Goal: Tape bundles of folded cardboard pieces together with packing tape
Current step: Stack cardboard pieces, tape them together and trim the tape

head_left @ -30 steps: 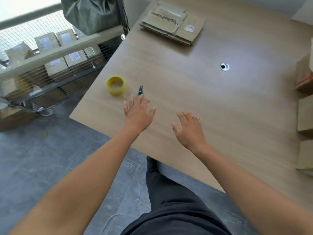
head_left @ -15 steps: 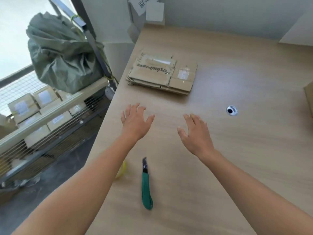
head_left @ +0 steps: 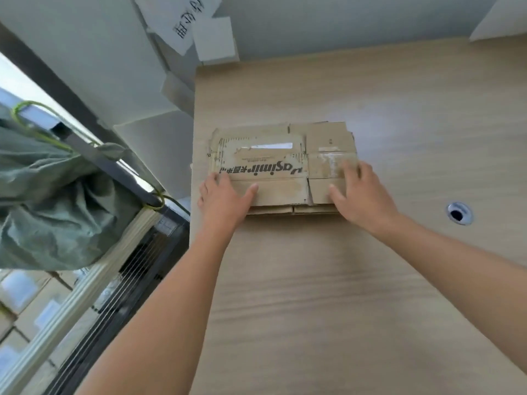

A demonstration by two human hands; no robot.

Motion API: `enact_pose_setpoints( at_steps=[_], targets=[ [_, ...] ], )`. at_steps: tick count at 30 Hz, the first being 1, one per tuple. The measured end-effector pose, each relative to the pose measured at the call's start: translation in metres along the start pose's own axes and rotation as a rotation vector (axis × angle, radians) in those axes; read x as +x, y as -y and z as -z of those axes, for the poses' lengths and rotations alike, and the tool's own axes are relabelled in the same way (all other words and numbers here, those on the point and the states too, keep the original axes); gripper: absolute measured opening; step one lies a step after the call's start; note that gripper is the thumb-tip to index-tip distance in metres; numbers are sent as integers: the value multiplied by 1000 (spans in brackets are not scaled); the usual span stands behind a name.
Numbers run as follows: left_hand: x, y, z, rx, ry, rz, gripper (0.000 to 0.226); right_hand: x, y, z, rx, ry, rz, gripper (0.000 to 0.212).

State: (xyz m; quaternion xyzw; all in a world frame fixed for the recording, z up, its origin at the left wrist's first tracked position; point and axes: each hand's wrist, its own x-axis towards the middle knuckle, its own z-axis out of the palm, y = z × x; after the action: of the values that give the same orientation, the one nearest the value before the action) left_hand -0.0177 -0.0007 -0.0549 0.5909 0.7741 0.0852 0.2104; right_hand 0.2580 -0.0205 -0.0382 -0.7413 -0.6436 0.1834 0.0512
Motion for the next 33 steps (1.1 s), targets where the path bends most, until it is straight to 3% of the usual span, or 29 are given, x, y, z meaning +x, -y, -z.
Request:
enact_pose_setpoints(
  at_steps=[4, 7, 10, 13, 18, 21, 23, 26, 28, 31, 33],
  targets=[
    [10, 2, -1, -78, -69, 59, 91, 12, 1, -16, 177, -85, -68, 63],
    [13, 2, 6, -335, -35, 168, 92, 12, -1, -14, 366, -217, -146, 63],
    [2, -1, 15, -624, -55, 190, 71, 4, -9, -1, 574, -263, -255, 70],
    [-26, -6, 21, -916, 138, 235, 48, -23, -25, 14, 703, -255, -313, 70],
    [-120, -18, 27, -995, 304, 79, 50, -111, -70, 41, 928, -242, -250, 58],
    [-200, -35, 20, -976, 326, 87, 46, -180, -112, 51, 1168, -215, -255, 36],
    [-254, -46, 11, -961, 347, 139, 59, -226, -142, 55, 1241, -226, -244, 28],
    [-326, -55, -11, -1095, 409, 309, 102, -292, -188, 56, 1285, -186, -228, 24],
    [-369, -63, -27, -1166, 402, 382, 104, -330, -215, 55, 1279, -156, -250, 41],
    [-426, -80, -47, -1298, 309, 419, 82, -375, -240, 56, 1304, -91, -347, 101],
    [-455, -90, -58, -1344, 286, 398, 71, -398, -247, 59, 1275, -45, -422, 122]
  ],
)
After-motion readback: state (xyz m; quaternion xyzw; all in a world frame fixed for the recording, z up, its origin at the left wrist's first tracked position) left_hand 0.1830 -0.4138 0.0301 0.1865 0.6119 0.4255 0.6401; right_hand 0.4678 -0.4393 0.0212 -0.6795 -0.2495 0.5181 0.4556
